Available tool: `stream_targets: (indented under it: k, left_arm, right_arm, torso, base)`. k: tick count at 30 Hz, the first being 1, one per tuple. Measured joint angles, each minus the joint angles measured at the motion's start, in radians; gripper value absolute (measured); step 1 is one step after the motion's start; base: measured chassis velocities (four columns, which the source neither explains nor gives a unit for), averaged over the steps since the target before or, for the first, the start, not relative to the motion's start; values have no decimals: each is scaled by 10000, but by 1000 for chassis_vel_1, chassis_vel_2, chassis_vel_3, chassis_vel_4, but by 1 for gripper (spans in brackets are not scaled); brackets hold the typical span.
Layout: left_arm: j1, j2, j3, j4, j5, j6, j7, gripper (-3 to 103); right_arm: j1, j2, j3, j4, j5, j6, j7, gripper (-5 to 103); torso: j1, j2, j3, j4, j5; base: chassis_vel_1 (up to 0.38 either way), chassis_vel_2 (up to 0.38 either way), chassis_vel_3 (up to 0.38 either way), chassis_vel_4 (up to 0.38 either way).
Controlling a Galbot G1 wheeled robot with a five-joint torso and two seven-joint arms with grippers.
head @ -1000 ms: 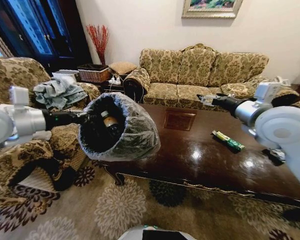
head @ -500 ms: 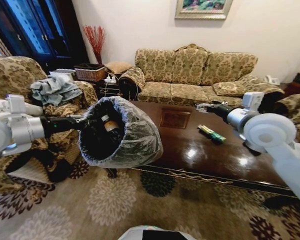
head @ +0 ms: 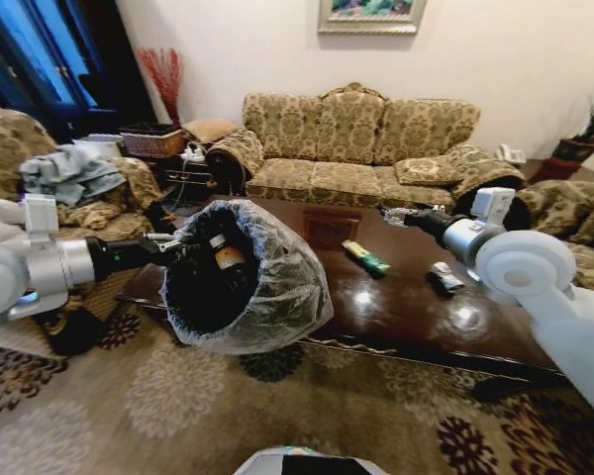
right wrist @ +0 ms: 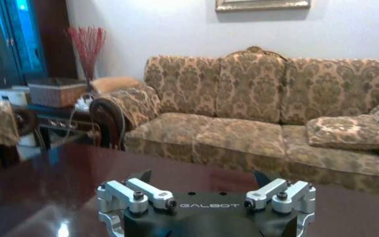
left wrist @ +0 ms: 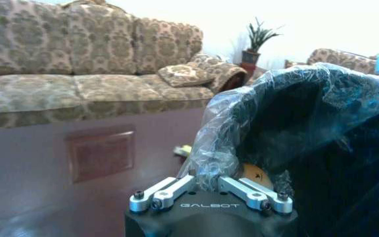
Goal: Move to the front of the table and place the trash on the table into the trash bin.
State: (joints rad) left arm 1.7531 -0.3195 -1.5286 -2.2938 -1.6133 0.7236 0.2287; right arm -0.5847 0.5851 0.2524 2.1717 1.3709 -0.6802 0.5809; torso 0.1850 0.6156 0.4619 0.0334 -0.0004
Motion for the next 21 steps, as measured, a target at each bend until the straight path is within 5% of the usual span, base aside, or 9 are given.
stream_targets:
  k: [4, 9, 13, 17, 21]
  left_arm:
    - [41, -141, 21, -236, 44, 4, -19, 0]
    - [54, -132, 12, -317, 75, 15, -88, 0]
    - [44, 91, 56, -296, 58, 16, -212, 0]
    - [59, 229, 98, -212, 56, 5, -206, 0]
    - [201, 127, -10, -207, 57, 2, -75, 0]
  right_arm:
    - [-135, 450, -798, -974, -1620, -22, -901, 100]
    - [263, 1042, -2038, -2327, -2159, 295, -1743, 100]
    - [677, 1542, -3265, -3602, -2471, 472, -3260, 100]
    - [770, 2225, -3886, -4814, -3096, 816, -3703, 100]
    - [849, 3165, -4062, -6055, -4021, 1028, -3870, 100]
  torso:
    - [-5, 1, -3, 2, 12]
    - [-5, 0, -1, 3, 18]
    - [-2, 0, -1, 11, -26]
    - [-1, 0, 0, 17, -2]
    - [-1, 0, 0, 0, 13]
  base:
    - [-281, -304, 251, 277]
    - [-72, -145, 96, 98]
    - [0, 0, 0, 0]
    - [48, 54, 5, -24]
    - [0, 0, 0, 0]
